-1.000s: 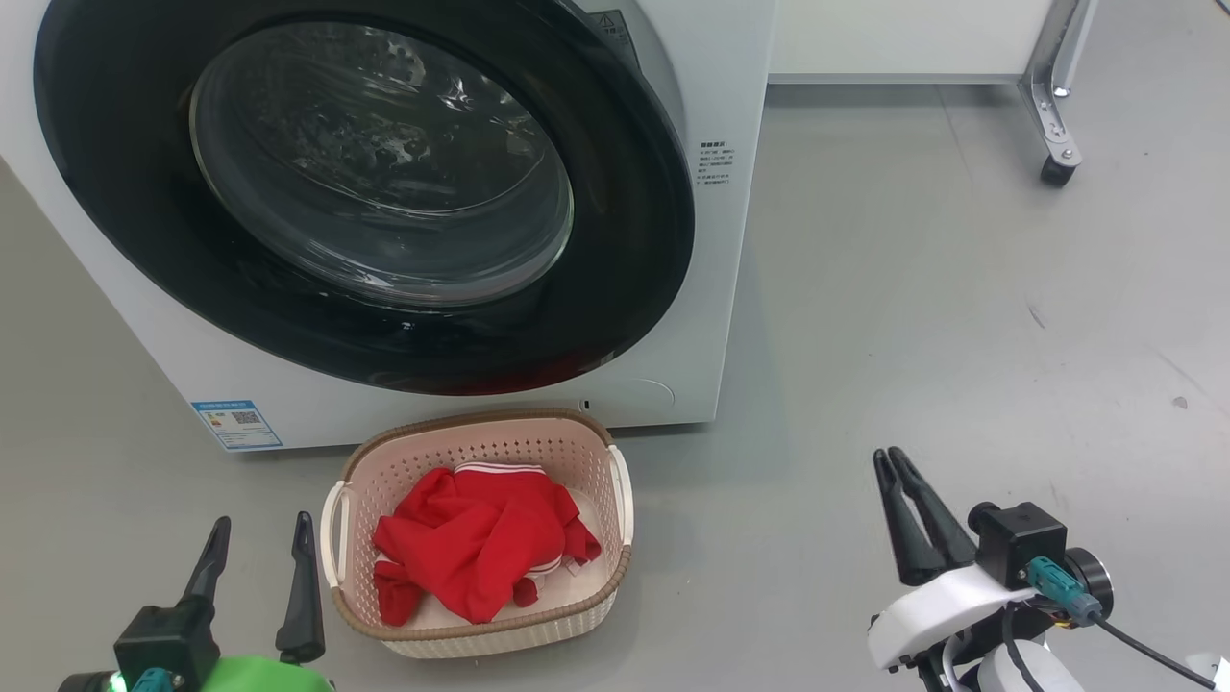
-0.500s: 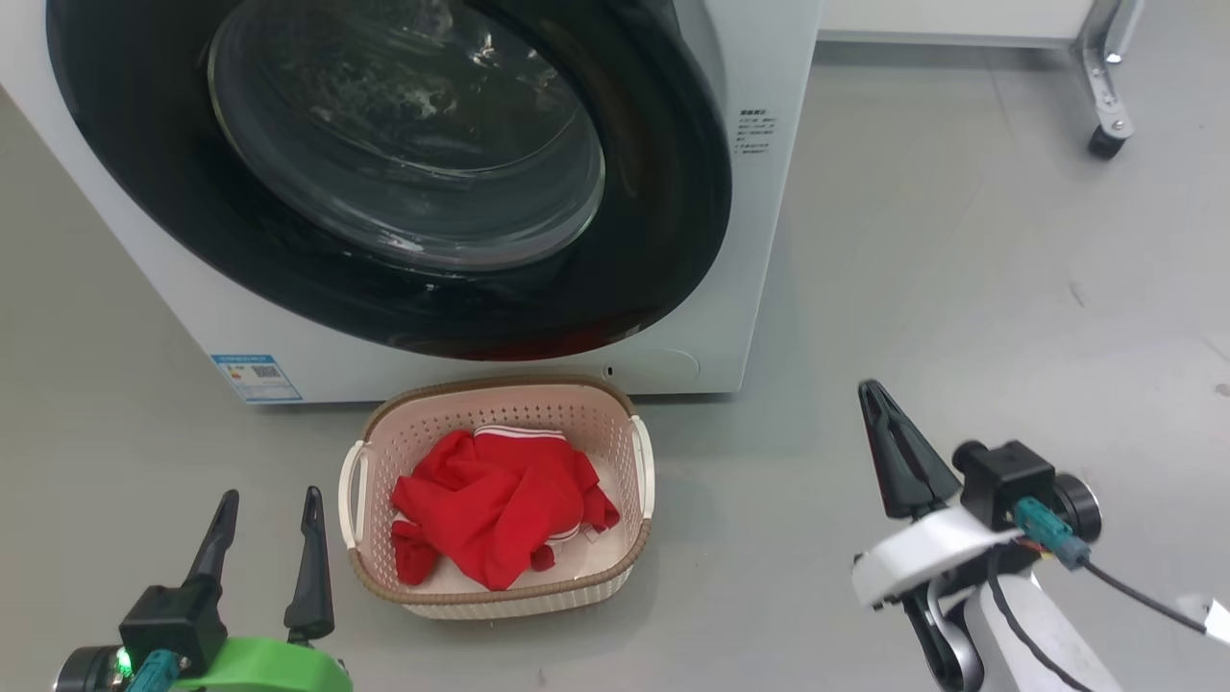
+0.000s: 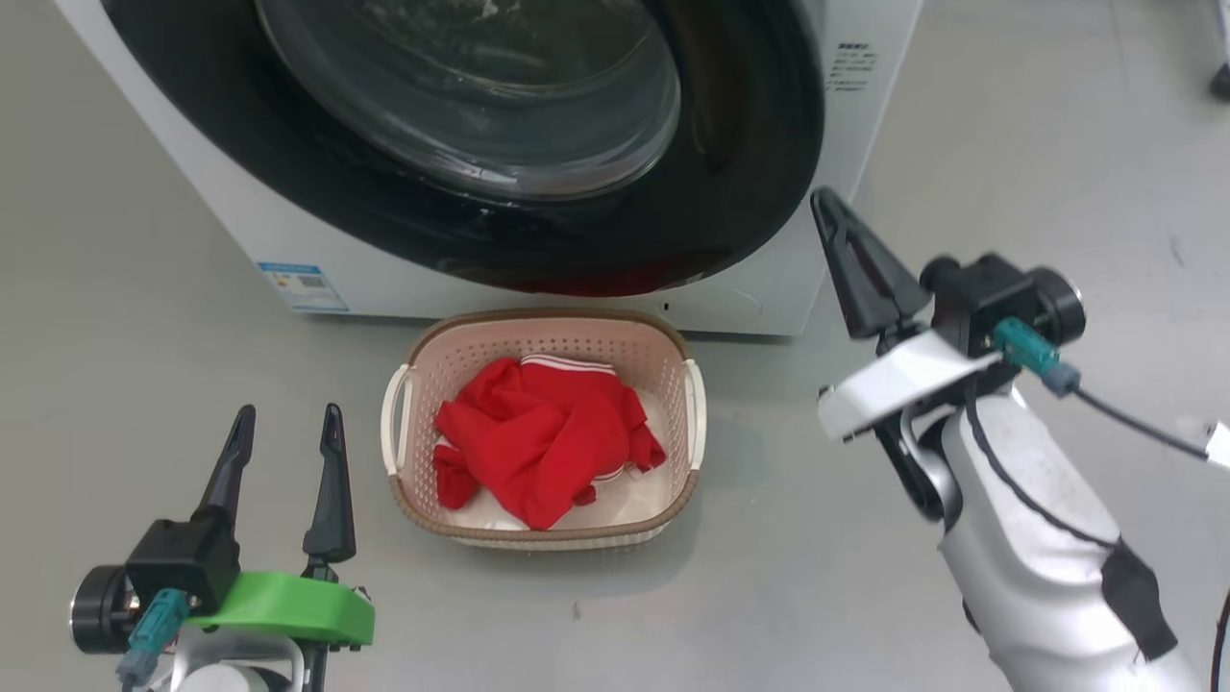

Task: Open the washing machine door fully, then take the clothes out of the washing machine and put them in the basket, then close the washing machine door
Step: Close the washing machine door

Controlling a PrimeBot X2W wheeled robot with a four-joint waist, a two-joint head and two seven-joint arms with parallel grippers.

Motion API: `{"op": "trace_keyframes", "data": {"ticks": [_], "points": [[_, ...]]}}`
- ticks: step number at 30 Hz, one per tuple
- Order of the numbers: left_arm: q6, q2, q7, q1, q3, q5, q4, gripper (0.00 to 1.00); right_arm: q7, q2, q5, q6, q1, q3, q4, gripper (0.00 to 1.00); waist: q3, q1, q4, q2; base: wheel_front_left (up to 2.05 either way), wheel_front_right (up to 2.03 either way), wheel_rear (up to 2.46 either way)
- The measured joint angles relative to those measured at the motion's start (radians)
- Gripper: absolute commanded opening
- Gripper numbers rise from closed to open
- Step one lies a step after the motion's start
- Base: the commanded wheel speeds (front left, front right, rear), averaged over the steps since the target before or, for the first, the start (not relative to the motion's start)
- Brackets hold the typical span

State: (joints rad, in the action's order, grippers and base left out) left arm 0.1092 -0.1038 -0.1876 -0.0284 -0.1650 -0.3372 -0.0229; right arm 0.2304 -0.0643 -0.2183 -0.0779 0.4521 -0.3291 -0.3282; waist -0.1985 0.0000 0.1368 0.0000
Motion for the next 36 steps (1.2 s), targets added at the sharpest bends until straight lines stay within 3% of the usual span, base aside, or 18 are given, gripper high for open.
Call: {"op": "trace_keyframes", "data": {"ticks": [18,36], "points": [[-0.009,0.026,-0.033,-0.086,-0.003,-0.012,-0.035,1.00,-0.033,-0.029,0.009,-0.009,0.296,0.052,-0.149,0.00,-0.127,0.0000,0.126,0.0000,0.00,0.00,0.00],[-0.027,0.030,-0.043,-0.102,-0.023,-0.013,-0.079,1.00,-0.032,-0.033,-0.021,-0.018,0.439,0.087,-0.324,0.00,-0.152,0.0001,0.147,0.0000,0.00,0.00,0.00]]}}
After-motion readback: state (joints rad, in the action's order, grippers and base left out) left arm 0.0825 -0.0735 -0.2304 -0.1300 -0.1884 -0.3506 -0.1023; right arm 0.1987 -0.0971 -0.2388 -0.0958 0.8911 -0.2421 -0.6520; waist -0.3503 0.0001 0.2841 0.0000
